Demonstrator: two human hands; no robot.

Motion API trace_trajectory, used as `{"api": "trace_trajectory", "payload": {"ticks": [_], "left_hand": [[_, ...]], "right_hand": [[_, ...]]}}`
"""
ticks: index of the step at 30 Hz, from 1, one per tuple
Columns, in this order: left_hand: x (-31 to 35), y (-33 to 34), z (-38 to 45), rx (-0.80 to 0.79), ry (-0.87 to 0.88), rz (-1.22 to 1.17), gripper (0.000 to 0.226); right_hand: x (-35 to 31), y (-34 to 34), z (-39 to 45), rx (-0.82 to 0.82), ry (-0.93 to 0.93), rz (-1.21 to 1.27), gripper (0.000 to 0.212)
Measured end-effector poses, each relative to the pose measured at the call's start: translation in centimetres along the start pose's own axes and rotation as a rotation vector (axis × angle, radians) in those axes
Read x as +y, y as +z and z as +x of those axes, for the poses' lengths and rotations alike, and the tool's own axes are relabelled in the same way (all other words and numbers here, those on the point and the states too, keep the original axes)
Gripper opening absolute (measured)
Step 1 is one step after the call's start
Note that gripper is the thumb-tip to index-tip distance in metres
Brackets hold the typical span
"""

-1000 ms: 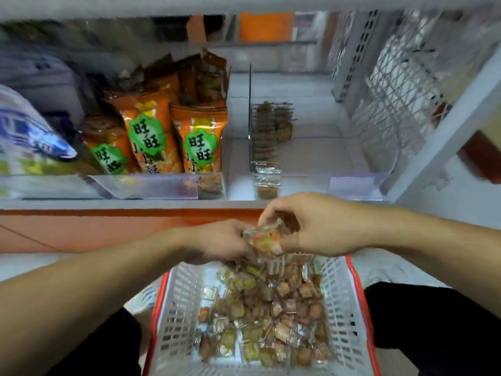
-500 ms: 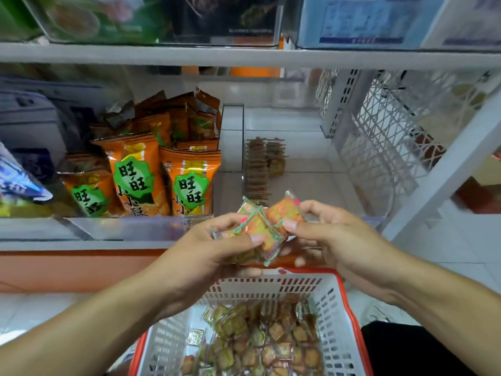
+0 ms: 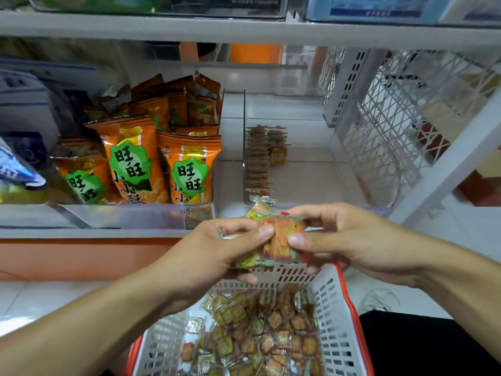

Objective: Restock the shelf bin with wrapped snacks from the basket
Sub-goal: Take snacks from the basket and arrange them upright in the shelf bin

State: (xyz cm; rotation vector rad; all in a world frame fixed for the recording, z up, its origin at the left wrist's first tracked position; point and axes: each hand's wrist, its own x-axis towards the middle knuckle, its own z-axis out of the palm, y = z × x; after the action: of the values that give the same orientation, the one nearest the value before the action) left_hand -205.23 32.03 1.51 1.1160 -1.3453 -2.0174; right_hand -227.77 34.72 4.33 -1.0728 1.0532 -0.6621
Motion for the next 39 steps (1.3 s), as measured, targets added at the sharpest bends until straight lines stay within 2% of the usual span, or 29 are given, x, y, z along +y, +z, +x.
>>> {"api": "trace_trajectory", "payload": {"ticks": [3, 5, 7, 9, 12, 14, 17, 19, 21, 23, 26, 28, 33, 37, 39], "left_hand": [[0.0, 0.6, 0.1, 0.022, -0.007, -0.006, 0.046], [0.1, 0.7, 0.2, 0.077, -0.066, -0.072, 0.052], [0.1, 0.6, 0.3, 0.109, -0.163, -0.176, 0.055], [0.2, 0.7, 0.1, 0.061, -0.243, -0.269, 0.057], [0.5, 1.1, 0.0, -0.047, -0.244, -0.349, 0.056], [0.6, 1.3, 0.1, -0.042, -0.172, -0.345, 0.052], [0.5, 1.2, 0.4, 0.064, -0.060, -0.308, 0.046], [0.5, 0.8, 0.6, 0.104, 0.018, -0.236, 0.046], [0.4, 0.6, 0.7, 0.142, 0.087, -0.143, 0.045], [0.2, 0.6, 0.6, 0.194, 0.128, -0.099, 0.045], [0.0, 0.7, 0.6, 0.230, 0.156, -0.063, 0.041], [0.0, 0.8, 0.5, 0.227, 0.170, -0.050, 0.038], [-0.3, 1.0, 0.3, 0.254, 0.196, -0.033, 0.039], [-0.2, 0.8, 0.2, 0.228, 0.160, -0.079, 0.034], [-0.2, 0.7, 0.3, 0.243, 0.139, -0.128, 0.035]], "right_hand": [[0.0, 0.1, -0.1, 0.003, -0.018, -0.048, 0.025], [0.0, -0.2, -0.1, 0.088, -0.089, -0.125, 0.033], [0.1, -0.4, -0.1, 0.281, -0.301, -0.308, 0.040], [0.3, -0.3, -0.1, 0.435, -0.548, -0.515, 0.039], [1.4, 0.8, 0.1, 0.443, -0.748, -0.654, 0.045], [2.3, 1.5, 0.3, 0.464, -0.742, -0.674, 0.054], [2.8, 1.6, 0.4, 0.419, -0.711, -0.682, 0.057], [2.7, 1.3, 0.2, 0.366, -0.630, -0.566, 0.060], [2.4, 1.2, 0.2, 0.377, -0.495, -0.353, 0.047], [2.3, 1.4, 0.5, 0.391, -0.415, -0.150, 0.021], [2.3, 1.4, 0.8, 0.433, -0.414, -0.005, 0.022], [2.0, 1.6, 0.8, 0.415, -0.377, 0.048, 0.016], [2.5, 1.9, 0.7, 0.348, -0.298, -0.043, 0.042], [2.0, 1.8, 0.8, 0.264, -0.273, 0.279, 0.048], [1.3, 1.6, 0.7, 0.267, -0.256, 0.357, 0.041]]}}
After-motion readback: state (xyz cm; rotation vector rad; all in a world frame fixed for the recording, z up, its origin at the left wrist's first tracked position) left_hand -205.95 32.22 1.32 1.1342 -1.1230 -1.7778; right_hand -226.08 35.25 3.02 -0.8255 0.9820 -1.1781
